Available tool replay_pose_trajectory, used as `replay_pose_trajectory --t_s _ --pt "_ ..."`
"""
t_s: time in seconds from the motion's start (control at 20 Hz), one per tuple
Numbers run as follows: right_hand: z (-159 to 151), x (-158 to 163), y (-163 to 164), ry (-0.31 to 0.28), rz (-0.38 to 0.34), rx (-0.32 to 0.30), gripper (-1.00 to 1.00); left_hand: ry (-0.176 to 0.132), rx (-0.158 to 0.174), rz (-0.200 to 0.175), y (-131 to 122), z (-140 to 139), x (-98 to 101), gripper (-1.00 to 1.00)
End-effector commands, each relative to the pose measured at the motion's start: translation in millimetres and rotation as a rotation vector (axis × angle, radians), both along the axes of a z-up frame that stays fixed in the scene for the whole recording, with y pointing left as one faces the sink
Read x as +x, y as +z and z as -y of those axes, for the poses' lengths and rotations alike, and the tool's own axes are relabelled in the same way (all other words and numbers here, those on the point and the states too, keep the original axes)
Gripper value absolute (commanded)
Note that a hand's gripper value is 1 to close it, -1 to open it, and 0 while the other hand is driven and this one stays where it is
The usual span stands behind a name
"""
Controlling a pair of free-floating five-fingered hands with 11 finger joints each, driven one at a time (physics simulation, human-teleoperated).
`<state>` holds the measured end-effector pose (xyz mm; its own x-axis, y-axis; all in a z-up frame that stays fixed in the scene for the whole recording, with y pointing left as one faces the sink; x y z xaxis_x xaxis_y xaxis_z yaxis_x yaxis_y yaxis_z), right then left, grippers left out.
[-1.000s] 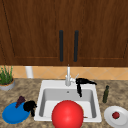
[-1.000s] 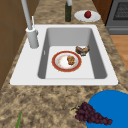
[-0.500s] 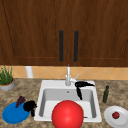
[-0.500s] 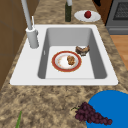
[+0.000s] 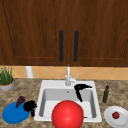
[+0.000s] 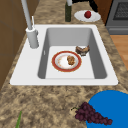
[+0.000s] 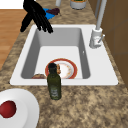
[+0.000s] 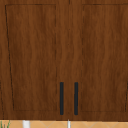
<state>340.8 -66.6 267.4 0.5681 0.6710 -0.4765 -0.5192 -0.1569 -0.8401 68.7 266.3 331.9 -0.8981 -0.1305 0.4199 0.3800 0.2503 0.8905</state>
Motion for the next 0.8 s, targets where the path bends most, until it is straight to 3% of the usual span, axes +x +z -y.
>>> replay_pose_trajectory --t_s 0.0,0.75 --pt "0 0 -12 0.124 0.000 -0.004 -1.00 0.000 0.000 0.000 0 0 0.0 0.00" --pt "0 10 -50 0.415 -0.024 0.168 -1.00 0.000 0.000 0.000 0 0 0.0 0.00"
